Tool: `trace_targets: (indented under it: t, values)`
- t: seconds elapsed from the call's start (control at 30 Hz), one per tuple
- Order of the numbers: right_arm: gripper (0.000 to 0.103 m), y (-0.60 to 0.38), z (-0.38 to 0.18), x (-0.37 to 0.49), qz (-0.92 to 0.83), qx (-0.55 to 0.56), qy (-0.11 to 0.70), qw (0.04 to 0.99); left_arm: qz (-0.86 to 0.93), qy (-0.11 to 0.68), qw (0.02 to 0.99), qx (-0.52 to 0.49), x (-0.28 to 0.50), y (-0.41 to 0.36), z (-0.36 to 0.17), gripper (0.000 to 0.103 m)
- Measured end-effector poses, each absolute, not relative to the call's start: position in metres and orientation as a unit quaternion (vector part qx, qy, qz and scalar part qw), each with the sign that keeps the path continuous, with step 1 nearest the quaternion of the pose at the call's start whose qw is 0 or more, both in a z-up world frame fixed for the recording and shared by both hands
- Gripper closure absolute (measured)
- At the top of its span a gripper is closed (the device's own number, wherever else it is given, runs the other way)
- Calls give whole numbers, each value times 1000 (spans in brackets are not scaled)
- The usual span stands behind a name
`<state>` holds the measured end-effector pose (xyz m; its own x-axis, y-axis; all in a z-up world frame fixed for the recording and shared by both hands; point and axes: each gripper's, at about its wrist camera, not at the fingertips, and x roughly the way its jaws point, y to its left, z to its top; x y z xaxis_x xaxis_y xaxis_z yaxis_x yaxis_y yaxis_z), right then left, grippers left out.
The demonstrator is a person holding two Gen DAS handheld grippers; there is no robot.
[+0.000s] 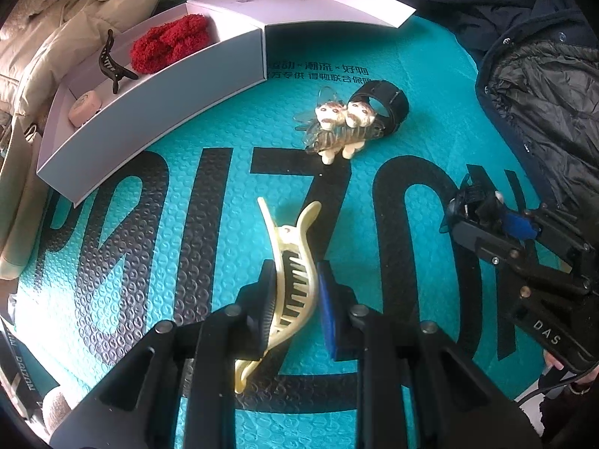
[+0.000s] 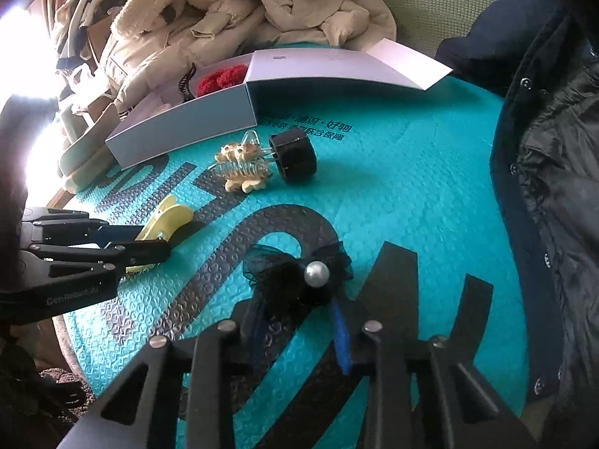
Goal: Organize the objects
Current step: 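Lift the black bow hair tie and cream claw clip off the mat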
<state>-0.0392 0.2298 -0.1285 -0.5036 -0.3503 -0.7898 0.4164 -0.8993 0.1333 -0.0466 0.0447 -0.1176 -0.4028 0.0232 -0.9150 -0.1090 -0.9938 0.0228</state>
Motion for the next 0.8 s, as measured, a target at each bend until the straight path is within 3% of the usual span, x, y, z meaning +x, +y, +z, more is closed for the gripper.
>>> trace_targets:
  t: [0.8]
  values:
    - [79, 199, -106, -44, -865, 424, 42, 266, 839, 5, 14, -545, -41, 11, -98, 83]
